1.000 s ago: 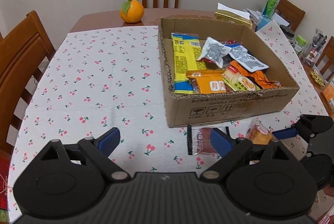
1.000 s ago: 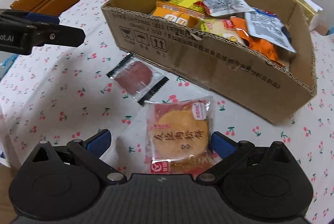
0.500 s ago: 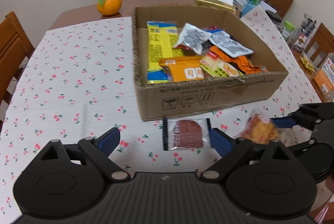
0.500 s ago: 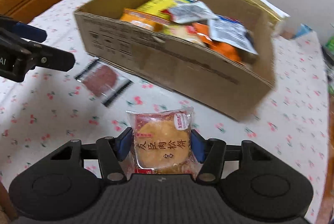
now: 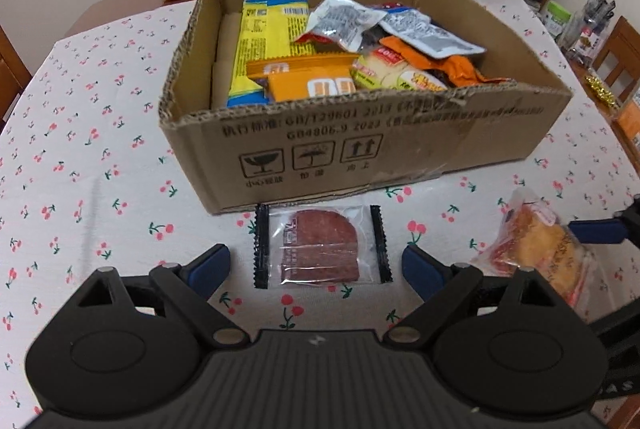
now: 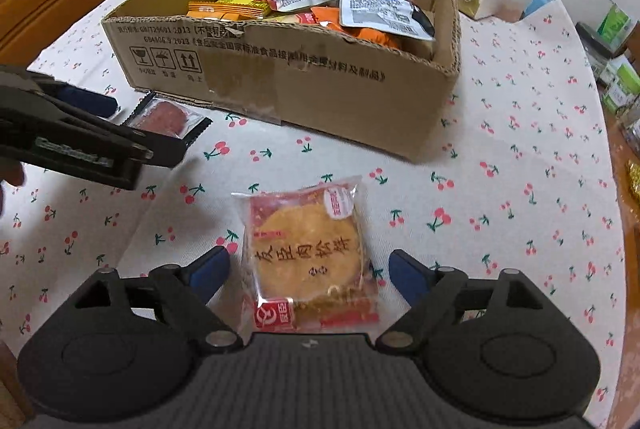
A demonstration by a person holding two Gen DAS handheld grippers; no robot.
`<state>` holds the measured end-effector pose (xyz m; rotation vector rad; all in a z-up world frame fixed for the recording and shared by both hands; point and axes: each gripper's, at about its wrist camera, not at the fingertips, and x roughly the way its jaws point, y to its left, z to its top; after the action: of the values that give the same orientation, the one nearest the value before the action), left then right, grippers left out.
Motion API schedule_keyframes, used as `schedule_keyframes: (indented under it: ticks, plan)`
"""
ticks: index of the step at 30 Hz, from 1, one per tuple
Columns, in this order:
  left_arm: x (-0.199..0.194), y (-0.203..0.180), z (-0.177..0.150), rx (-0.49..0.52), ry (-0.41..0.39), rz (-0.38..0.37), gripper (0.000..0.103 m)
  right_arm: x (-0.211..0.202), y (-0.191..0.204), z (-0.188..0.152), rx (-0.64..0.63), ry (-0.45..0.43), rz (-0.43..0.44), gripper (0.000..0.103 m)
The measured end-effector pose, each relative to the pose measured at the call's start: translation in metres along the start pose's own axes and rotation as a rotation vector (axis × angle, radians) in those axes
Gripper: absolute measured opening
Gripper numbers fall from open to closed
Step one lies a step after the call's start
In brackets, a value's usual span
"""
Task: Organize snacks
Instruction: 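Close left tool on the meat-slice packet while right tool closes on the biscuit packet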
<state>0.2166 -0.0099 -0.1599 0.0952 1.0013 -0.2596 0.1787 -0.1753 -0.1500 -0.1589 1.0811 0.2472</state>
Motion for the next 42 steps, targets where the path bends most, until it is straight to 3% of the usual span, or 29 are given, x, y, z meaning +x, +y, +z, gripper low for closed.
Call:
schedule_keyframes:
  ticks: [7, 11, 21, 32, 42]
  plan:
    - [0.004, -0.008, 0.001, 0.032, -0.03, 0.023, 0.088, 0.002, -0.001, -0.003, -0.008, 0.001, 0.006, 0.101]
    - [0.003, -0.011, 0.003, 0.036, -0.049, 0.02, 0.074, 0.004, 0.002, -0.004, -0.022, -0.006, 0.009, 0.103]
    - [-0.003, -0.011, -0.002, 0.044, -0.038, 0.012, 0.068, 0.004, 0.002, -0.004, -0.037, -0.02, 0.018, 0.103]
    - [-0.011, -0.01, -0.01, 0.061, -0.007, -0.003, 0.068, 0.005, 0.001, -0.001, -0.049, -0.008, 0.025, 0.103]
    - [-0.015, -0.008, -0.01, 0.08, 0.022, -0.027, 0.065, 0.0, 0.001, 0.003, -0.052, -0.015, 0.027, 0.083]
